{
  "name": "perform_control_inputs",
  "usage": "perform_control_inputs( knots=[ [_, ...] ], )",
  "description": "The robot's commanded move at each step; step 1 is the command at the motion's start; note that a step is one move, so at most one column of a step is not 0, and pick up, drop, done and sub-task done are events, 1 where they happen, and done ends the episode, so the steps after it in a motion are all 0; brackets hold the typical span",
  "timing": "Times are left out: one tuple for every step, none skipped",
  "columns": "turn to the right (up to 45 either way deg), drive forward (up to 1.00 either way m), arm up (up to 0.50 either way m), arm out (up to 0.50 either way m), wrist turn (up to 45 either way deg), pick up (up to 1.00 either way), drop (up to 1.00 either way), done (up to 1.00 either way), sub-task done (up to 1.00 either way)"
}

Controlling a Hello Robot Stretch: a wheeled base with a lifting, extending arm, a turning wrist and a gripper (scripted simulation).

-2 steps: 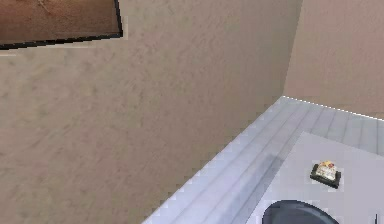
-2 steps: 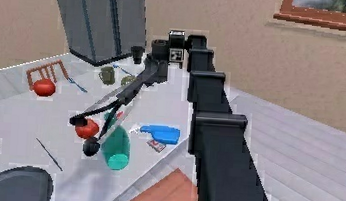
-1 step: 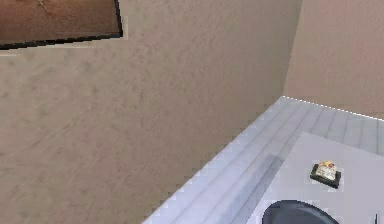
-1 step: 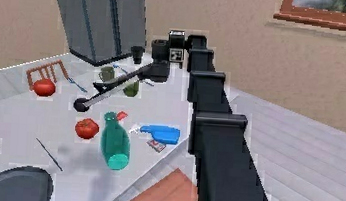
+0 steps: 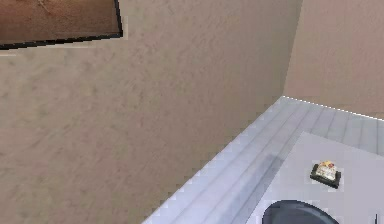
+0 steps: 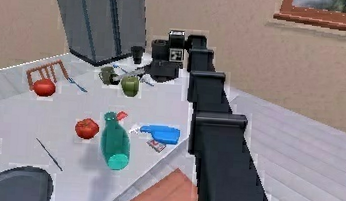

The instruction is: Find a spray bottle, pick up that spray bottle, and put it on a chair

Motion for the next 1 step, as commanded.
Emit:
perform_control_inputs(
  knots=[
    [0.0, 0.0, 0.0, 0.0, 45.0, 0.0, 0.0, 0.0, 0.0]
  ],
)
